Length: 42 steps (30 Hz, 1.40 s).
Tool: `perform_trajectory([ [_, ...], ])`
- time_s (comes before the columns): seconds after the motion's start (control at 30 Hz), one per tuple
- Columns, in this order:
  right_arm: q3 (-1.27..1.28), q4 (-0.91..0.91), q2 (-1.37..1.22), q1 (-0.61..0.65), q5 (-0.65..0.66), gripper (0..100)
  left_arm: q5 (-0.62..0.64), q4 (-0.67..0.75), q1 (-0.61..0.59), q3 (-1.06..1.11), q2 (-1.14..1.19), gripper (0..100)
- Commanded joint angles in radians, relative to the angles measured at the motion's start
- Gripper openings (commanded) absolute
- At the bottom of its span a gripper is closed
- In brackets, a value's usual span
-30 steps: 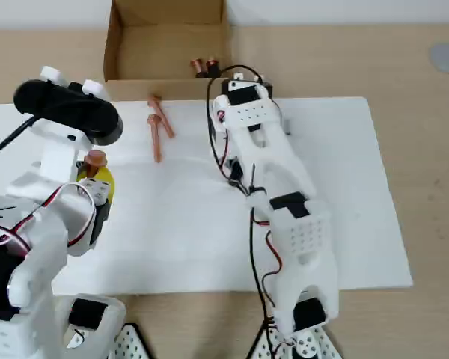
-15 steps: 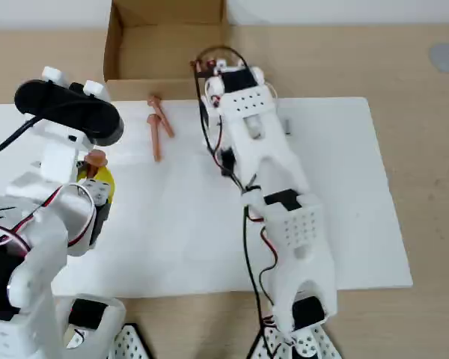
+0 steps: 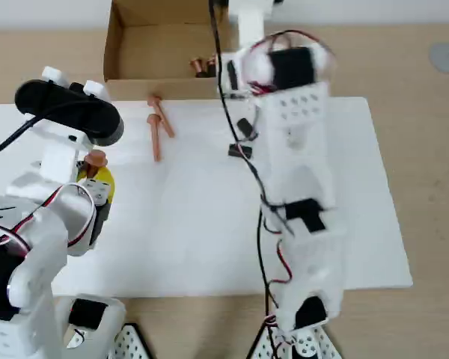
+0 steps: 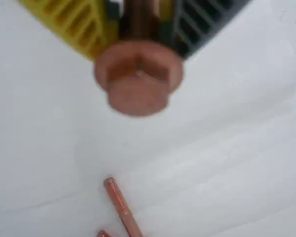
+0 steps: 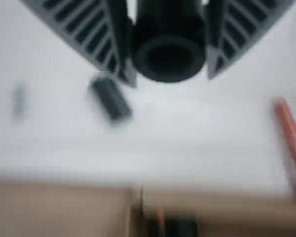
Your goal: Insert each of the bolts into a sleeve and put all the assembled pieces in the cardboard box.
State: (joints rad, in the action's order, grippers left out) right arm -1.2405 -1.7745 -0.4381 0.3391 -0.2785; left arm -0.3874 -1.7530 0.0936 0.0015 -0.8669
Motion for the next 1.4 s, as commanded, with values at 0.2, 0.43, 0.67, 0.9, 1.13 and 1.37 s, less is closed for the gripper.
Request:
perform_trajectory([
  [0.2, -0.239, -0.014, 0.332, -0.022, 0.175, 1.0, -0.006, 0.037, -0.014, -0.029, -0.012, 1],
  [0.43, -0.236, -0.014, 0.539, -0.021, 0.221, 0.9, -0.003, 0.153, -0.014, -0.146, -0.012, 1],
  [0.67, -0.208, -0.015, 0.72, -0.022, 0.232, 0.9, 0.002, 0.23, -0.008, -0.169, -0.012, 1],
  [0.9, 0.234, -0.014, 1.013, -0.018, 0.189, 0.9, 0.089, 0.267, -0.003, -0.207, -0.012, 1],
  [1.13, 0.677, 0.002, 1.307, -0.018, 0.196, 0.9, 0.12, 0.296, -0.003, -0.229, -0.012, 1],
  [1.37, 0.941, 0.023, 1.589, -0.016, 0.189, 0.9, 0.121, 0.293, 0.002, -0.224, -0.051, 1],
])
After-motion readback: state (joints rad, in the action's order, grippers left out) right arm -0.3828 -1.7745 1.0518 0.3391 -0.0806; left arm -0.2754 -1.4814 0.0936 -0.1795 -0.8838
